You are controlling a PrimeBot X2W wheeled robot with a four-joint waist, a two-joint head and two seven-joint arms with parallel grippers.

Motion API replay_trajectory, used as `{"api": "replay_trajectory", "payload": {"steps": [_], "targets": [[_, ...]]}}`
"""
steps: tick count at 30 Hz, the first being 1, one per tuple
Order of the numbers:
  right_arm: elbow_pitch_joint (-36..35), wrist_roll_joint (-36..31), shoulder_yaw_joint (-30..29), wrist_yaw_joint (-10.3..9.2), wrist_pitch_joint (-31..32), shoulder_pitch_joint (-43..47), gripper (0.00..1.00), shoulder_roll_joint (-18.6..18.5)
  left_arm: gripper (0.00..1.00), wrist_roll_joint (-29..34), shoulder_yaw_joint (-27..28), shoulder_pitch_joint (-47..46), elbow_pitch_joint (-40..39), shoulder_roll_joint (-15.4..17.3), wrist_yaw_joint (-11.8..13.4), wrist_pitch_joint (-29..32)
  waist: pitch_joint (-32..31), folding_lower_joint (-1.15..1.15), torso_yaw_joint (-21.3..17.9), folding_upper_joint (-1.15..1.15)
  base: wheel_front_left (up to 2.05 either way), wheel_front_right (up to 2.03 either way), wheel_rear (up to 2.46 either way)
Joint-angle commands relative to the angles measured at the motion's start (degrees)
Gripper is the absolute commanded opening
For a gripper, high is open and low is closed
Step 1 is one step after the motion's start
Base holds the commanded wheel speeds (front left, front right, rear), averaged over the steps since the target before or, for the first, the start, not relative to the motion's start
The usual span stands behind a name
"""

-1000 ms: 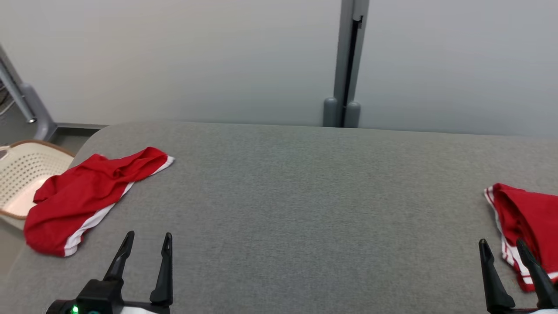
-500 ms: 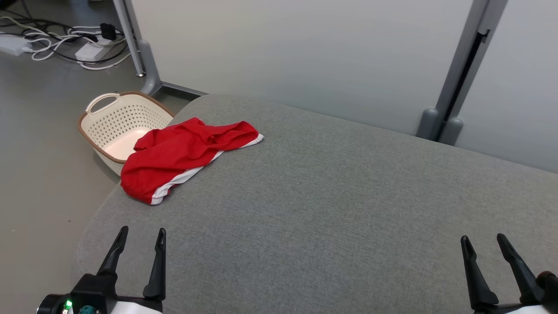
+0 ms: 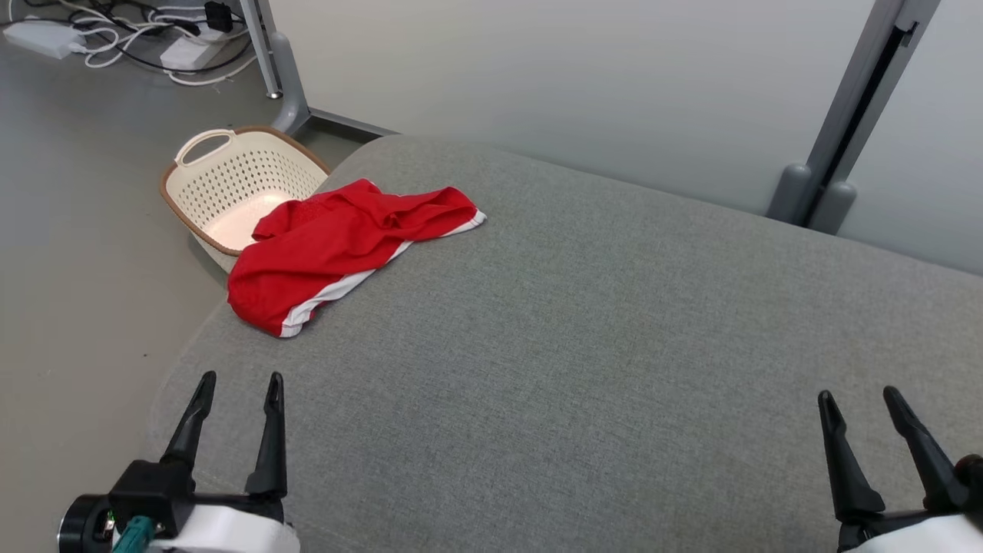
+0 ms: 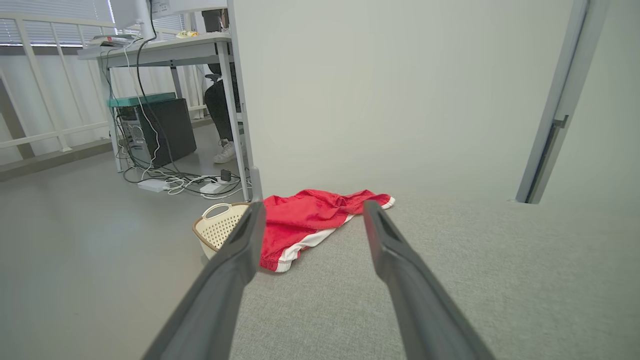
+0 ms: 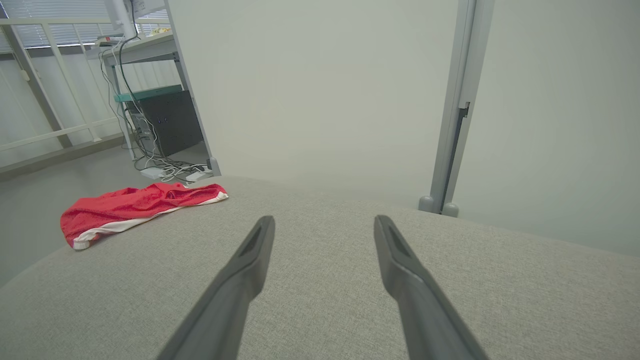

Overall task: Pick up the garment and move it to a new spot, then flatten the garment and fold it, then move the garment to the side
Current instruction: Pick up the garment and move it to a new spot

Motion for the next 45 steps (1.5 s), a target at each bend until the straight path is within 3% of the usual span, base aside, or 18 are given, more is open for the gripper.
{"api": "replay_trajectory", "payload": {"steps": [1,6,14,21,26,30,31,32,37,45], "targets": [[-0.8,-0.3,-0.1,-0.03,0.4,-1.1,1.00,-0.6,1.00,-0.7,0.4,-1.7,0.4,-0.2,-0.1,-0.4,2.5,0.00,-0.9,0.00,0.00,0.00,0.00],[-4.7,-1.7,-1.1,-0.03,2.8,-4.3,1.00,-1.8,1.00,-2.7,1.3,-10.5,6.2,-2.8,-1.9,-2.0,11.3,0.00,-3.4,0.00,0.00,0.00,0.00],[-11.9,-4.4,-3.1,-0.02,6.6,-8.6,1.00,-3.0,1.00,-7.4,5.0,-30.0,27.4,-5.0,-9.5,-3.0,24.8,0.00,-6.1,0.00,0.00,0.00,0.00],[-15.3,-5.1,-3.2,-0.03,8.1,-11.7,1.00,-3.9,1.00,-9.9,8.0,-43.0,48.3,-1.5,-13.8,-3.0,31.6,0.00,-8.0,0.00,0.00,0.00,0.00],[-16.1,-5.5,-3.0,-0.03,8.2,-12.6,1.00,-3.8,1.00,-11.7,7.9,-47.6,59.3,1.5,-14.5,-2.9,33.8,0.00,-8.7,0.00,0.00,0.00,0.00],[-15.9,-5.5,-3.4,-0.03,8.1,-12.5,1.00,-3.3,1.00,-13.4,6.1,-49.4,64.0,1.8,-14.7,-2.0,34.0,0.00,-8.6,0.00,0.00,0.00,0.00],[-15.8,-5.6,-3.6,-0.03,8.0,-12.5,1.00,-3.2,0.26,-13.9,5.4,-49.6,64.4,1.9,-14.7,-2.0,34.0,0.00,-8.5,0.00,0.00,0.00,0.00],[-15.7,-5.6,-3.7,-0.03,8.0,-12.5,1.00,-3.1,0.00,-14.4,5.0,-49.8,64.8,2.2,-14.7,-2.0,33.9,0.00,-8.3,0.00,0.00,0.00,0.00],[-14.9,-5.6,-3.7,-0.03,8.0,-12.8,1.00,-3.1,0.00,-13.3,3.3,-50.9,62.3,5.4,-14.6,-3.0,32.1,0.00,-7.4,0.00,0.00,0.00,0.00],[-11.7,-4.4,-2.6,-0.03,5.9,-11.4,1.00,-2.1,0.00,-6.4,11.3,-43.6,42.4,6.7,-10.8,-3.0,24.9,0.00,-7.4,0.00,0.00,0.00,0.00]]}}
